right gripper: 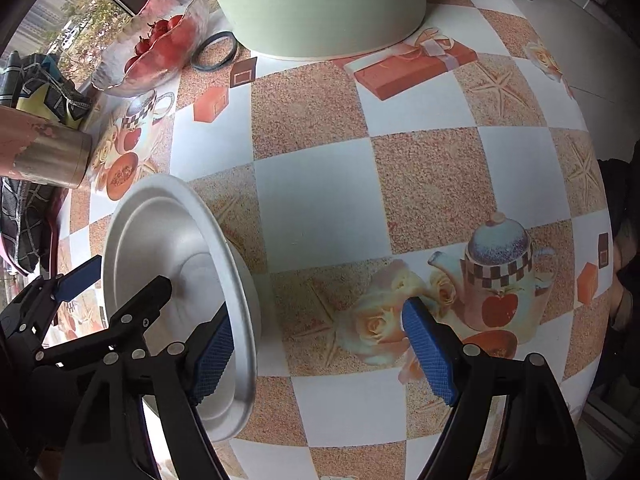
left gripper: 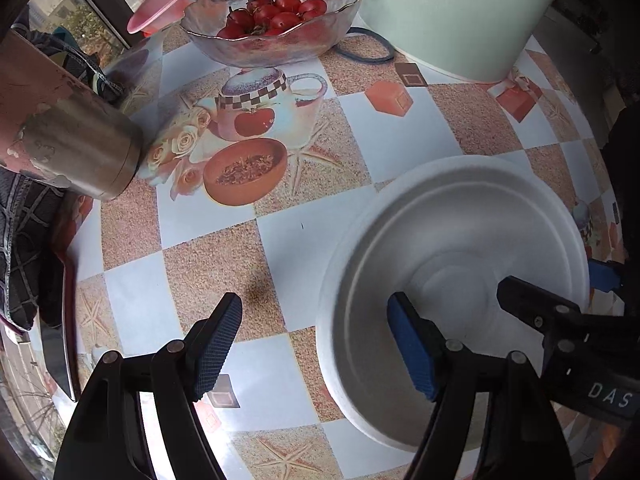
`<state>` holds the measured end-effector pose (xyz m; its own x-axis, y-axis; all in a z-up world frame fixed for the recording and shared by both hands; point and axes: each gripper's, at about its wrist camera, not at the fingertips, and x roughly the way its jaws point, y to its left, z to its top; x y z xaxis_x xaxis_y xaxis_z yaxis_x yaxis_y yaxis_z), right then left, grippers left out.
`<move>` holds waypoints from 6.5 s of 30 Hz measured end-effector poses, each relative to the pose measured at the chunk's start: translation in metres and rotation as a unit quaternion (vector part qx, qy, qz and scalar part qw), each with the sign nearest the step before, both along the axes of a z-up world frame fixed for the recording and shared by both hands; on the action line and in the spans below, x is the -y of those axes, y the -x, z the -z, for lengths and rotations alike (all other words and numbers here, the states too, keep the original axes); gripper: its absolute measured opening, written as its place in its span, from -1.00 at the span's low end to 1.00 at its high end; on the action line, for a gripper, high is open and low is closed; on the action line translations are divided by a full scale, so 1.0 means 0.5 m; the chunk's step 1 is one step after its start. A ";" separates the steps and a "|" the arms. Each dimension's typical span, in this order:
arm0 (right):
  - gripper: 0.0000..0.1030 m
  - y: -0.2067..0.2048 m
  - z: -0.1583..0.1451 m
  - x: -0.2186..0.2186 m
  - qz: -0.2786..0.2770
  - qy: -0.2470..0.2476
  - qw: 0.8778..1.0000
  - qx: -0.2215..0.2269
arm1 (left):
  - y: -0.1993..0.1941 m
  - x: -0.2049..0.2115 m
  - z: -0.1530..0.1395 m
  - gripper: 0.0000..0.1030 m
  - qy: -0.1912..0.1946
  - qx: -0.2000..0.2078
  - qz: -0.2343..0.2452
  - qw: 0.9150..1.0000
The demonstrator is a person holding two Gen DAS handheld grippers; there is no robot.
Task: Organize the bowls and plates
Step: 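Move both grippers to the third white bowl and grasp its rim, then carry the third bowl with both grippers and lower it onto the bowl stack, then open both grippers to release the third bowl, then close both grippers on the rim of the stacked white bowls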
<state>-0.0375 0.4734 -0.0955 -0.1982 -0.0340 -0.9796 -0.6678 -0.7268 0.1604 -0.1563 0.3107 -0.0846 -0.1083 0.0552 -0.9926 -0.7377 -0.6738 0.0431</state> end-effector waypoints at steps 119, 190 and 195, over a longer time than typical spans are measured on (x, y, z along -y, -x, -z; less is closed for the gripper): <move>-0.50 -0.278 -0.011 0.572 -0.151 0.106 0.975 0.128 | -0.478 0.431 -0.137 -0.20 0.039 0.116 0.158 0.980; 0.97 -0.350 0.098 0.498 -0.066 0.101 0.977 0.177 | -0.399 0.467 -0.052 0.99 0.071 0.107 0.027 0.991; 0.97 -0.344 0.115 0.497 -0.049 0.102 0.978 0.173 | -0.401 0.469 -0.029 0.99 0.077 0.105 0.018 0.991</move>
